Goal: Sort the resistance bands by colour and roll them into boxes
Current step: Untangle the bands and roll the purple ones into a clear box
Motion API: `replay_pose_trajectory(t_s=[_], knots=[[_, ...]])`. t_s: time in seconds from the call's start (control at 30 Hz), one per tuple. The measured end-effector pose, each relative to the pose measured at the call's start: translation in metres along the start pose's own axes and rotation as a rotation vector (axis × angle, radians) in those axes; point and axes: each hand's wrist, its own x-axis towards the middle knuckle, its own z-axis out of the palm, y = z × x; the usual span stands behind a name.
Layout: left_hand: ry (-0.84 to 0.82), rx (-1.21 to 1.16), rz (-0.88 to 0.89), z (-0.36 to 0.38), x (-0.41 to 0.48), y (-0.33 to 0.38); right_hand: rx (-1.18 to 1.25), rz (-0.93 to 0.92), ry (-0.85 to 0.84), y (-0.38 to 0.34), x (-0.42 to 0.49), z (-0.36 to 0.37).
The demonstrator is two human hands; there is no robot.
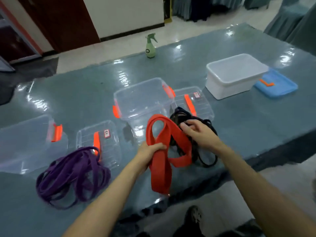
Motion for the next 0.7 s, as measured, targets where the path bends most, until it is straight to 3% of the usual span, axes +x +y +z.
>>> replay_pose_trajectory(t_s=[0.07, 0.17, 0.33, 0.47, 0.57, 0.7], knots=[[0.102, -0.032, -0.057, 0.023, 0.005, 0.003, 0.049, 0.033, -0.08, 0.034, -0.011, -0.006], [0.089, -0.086, -0.115, 0.053, 0.01, 0.007, -0.015, 0.001, -0.208, 0.048, -0.026, -0.003], [0.093, -0.073, -0.046, 0.111, 0.036, 0.022, -0.033, -0.163, -0.199, 0.041, -0.031, -0.029], [0.054, -0.048, -0.029, 0.182, 0.053, 0.032, -0.139, -0.127, 0.003, 0.056, -0.036, -0.062], [-0.128, -0.266, -0.096, 0.233, 0.062, 0.04, -0.19, -0.044, 0.17, 0.078, -0.031, -0.107], [-0.242, -0.361, -0.19, 0.296, 0.087, 0.027, -0.2, 0.0, 0.226, 0.108, -0.018, -0.173]])
